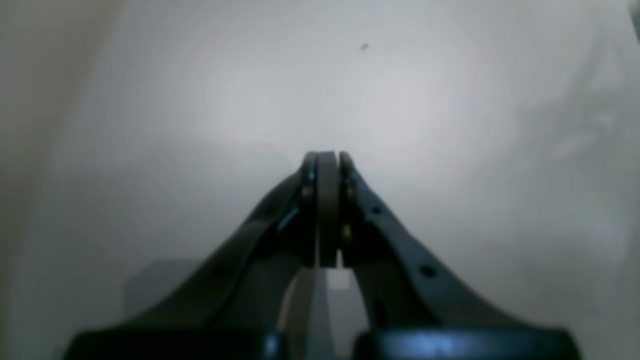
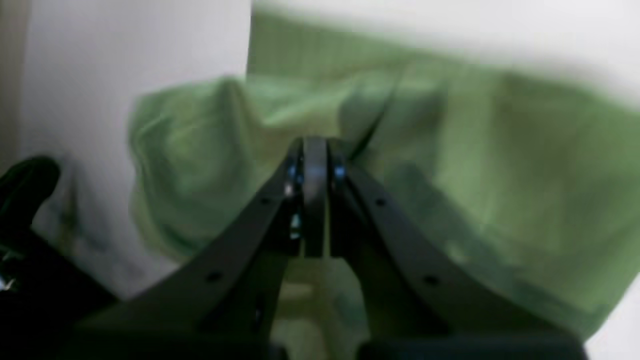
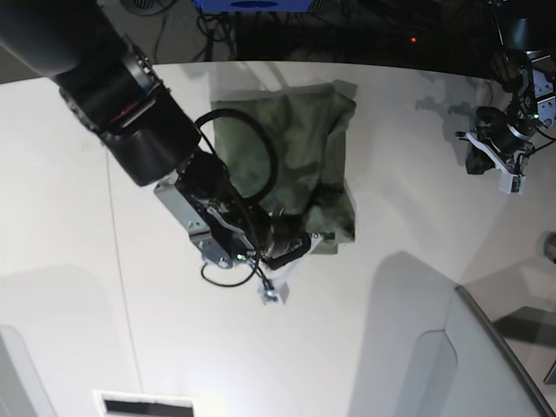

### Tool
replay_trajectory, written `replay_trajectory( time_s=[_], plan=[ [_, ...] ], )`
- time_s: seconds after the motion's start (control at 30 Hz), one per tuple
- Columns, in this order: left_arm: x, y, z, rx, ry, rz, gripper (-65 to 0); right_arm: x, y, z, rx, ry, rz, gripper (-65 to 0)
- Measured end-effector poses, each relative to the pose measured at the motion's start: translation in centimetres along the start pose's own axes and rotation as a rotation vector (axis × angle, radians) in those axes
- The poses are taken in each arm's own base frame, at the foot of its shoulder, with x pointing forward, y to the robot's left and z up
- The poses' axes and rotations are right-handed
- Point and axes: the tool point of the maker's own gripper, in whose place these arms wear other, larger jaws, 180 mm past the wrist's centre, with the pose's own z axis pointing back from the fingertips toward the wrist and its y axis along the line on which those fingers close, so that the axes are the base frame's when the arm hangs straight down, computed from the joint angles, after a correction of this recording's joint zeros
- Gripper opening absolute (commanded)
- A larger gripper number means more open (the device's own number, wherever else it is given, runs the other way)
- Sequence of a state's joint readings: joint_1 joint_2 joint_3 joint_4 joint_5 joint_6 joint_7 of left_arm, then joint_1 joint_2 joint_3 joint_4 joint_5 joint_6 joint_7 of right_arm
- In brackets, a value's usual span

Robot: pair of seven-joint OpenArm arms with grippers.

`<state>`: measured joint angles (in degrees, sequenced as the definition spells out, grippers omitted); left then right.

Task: Layout the t-shirt on the table in an organized manner, then fold the t-shirt properly
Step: 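Press and smooth the folded stack with the right gripper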

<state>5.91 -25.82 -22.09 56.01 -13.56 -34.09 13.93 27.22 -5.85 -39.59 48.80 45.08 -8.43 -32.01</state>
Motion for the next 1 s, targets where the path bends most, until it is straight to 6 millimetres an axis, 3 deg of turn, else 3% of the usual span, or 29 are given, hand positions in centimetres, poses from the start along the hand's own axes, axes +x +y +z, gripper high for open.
replay_trajectory(
  time_s=[0.17,0.27,0.37,0.43,0.6,0.77,0.87,1.0],
  plan=[
    [0.0,0.1,0.0,0.001,0.001,-0.001,-65.0,1.0,3.7,0.3,0.152,-0.041,0.113,-65.0],
    [0.0,0.0,0.0,0.001,0.001,0.0,-65.0,1.4,2.5,1.1,0.145,-0.049,0.151,-65.0],
    [0.0,0.1,0.0,0.001,0.001,-0.002,-65.0,1.2,-0.6,2.4,0.055,-0.005,0.144,-65.0],
    [0.0,0.0,0.0,-0.001,0.0,0.001,-65.0,0.4,-0.7,3.2,0.044,0.011,0.125,-65.0],
    [0.0,0.0,0.0,0.0,-0.001,0.0,-65.0,-4.4,2.3,4.0,0.114,0.113,0.087,-65.0],
    [0.1,0.0,0.0,0.0,-0.002,-0.001,-65.0,-9.1,2.1,3.7,0.117,0.208,0.062,-65.0],
    [0.1,0.0,0.0,0.0,-0.002,-0.001,-65.0,-10.2,2.8,3.5,0.12,0.232,0.091,-65.0],
    [0.1,0.0,0.0,0.0,-0.003,-0.001,-65.0,-10.9,5.2,2.2,0.148,0.264,0.068,-65.0]
  ],
)
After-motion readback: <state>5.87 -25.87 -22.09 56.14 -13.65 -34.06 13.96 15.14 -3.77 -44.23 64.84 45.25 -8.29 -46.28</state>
